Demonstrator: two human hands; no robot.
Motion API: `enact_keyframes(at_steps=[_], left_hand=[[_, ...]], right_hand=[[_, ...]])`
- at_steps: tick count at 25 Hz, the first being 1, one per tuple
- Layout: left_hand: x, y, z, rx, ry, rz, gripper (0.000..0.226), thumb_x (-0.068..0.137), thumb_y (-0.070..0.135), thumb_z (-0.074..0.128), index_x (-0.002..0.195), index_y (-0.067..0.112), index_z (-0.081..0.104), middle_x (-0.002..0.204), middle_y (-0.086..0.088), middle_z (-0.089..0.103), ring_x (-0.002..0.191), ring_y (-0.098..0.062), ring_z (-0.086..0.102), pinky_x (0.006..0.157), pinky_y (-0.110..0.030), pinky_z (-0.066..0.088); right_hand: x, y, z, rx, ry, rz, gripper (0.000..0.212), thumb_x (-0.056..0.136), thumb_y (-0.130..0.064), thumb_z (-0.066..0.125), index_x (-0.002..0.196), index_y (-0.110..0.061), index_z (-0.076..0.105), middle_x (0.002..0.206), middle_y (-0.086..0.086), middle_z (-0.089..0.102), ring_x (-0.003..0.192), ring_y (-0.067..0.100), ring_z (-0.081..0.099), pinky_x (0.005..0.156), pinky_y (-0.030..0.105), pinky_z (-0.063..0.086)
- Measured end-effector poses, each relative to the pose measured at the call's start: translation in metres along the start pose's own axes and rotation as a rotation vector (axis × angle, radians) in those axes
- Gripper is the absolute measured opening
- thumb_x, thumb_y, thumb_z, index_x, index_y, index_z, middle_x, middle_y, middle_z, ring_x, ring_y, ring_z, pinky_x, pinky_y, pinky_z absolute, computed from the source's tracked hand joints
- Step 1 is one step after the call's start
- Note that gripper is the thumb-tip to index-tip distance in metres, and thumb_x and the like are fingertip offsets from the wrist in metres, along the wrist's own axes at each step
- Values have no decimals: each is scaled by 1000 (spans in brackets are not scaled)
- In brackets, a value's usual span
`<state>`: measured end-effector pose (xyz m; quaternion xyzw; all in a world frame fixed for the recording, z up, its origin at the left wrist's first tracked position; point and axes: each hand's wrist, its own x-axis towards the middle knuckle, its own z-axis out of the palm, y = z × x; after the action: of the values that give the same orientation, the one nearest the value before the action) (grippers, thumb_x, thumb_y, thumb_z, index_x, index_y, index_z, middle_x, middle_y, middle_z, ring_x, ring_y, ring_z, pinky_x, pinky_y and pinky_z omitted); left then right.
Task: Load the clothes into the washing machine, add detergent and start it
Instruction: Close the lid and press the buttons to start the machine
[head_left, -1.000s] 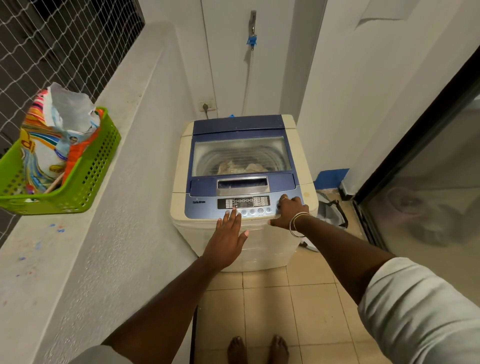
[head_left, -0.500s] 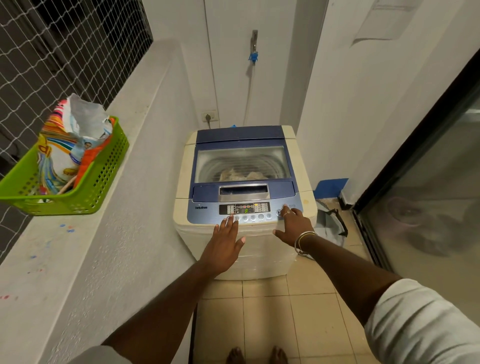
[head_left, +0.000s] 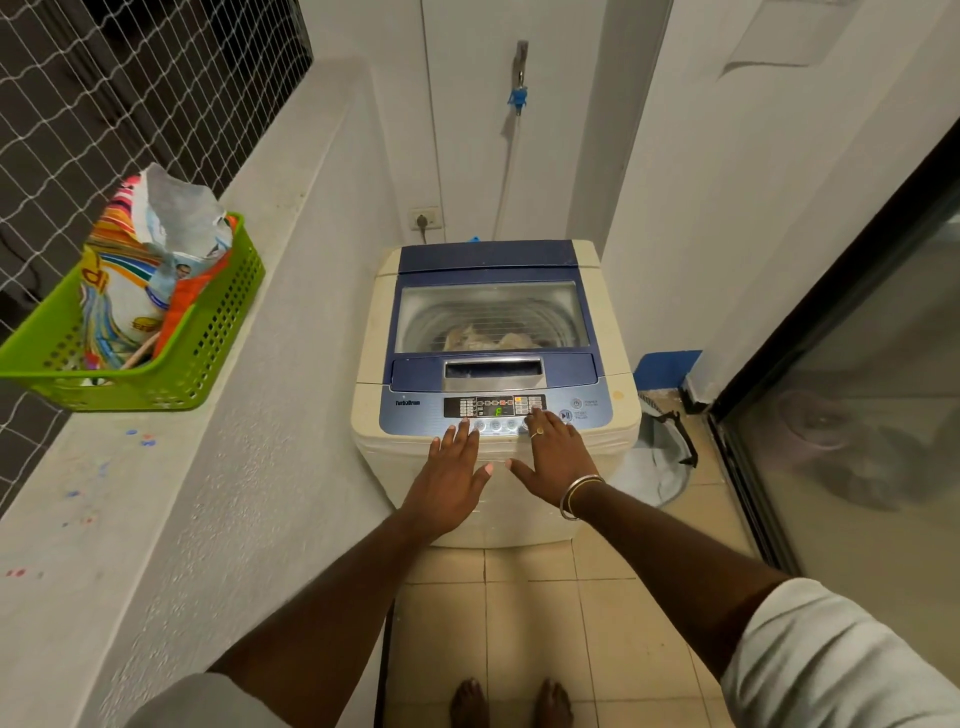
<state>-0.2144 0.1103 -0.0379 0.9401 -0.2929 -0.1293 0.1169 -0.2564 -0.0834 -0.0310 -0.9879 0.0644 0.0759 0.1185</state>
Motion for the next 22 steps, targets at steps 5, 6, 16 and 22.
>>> enact_keyframes(at_steps=[5,6,16,22], left_hand=[[-7,-5,6,-5,-21,-4,67,104,51,23,159,14,10,167,-5,-2,154,-26,1,122,-40,1],[-9,-6,8,-2,-21,-4,67,104,51,22,159,14,10,167,-6,-3,154,-27,2,122,-41,2],[-16,-8,10,-17,-41,-8,65,106,45,28,159,13,10,167,-8,-1,154,-27,2,123,-41,2],[-22,-7,11,-30,-54,-19,65,106,46,27,159,13,8,167,-7,-1,154,-26,1,123,-41,-1]], right_hand=[[-13,-14,15,-69,-63,-71,85,95,-63,35,157,-10,12,166,9,7,153,25,3,123,49,10],[-15,-16,18,-79,-71,-79,85,96,-63,34,158,-10,11,166,9,5,153,25,2,123,50,9],[-23,-22,25,-92,-116,-70,85,96,-65,31,158,-12,8,166,8,0,153,24,-3,123,52,5],[-25,-26,26,-98,-115,-72,84,96,-66,29,158,-12,9,166,7,1,153,24,-2,123,53,6]])
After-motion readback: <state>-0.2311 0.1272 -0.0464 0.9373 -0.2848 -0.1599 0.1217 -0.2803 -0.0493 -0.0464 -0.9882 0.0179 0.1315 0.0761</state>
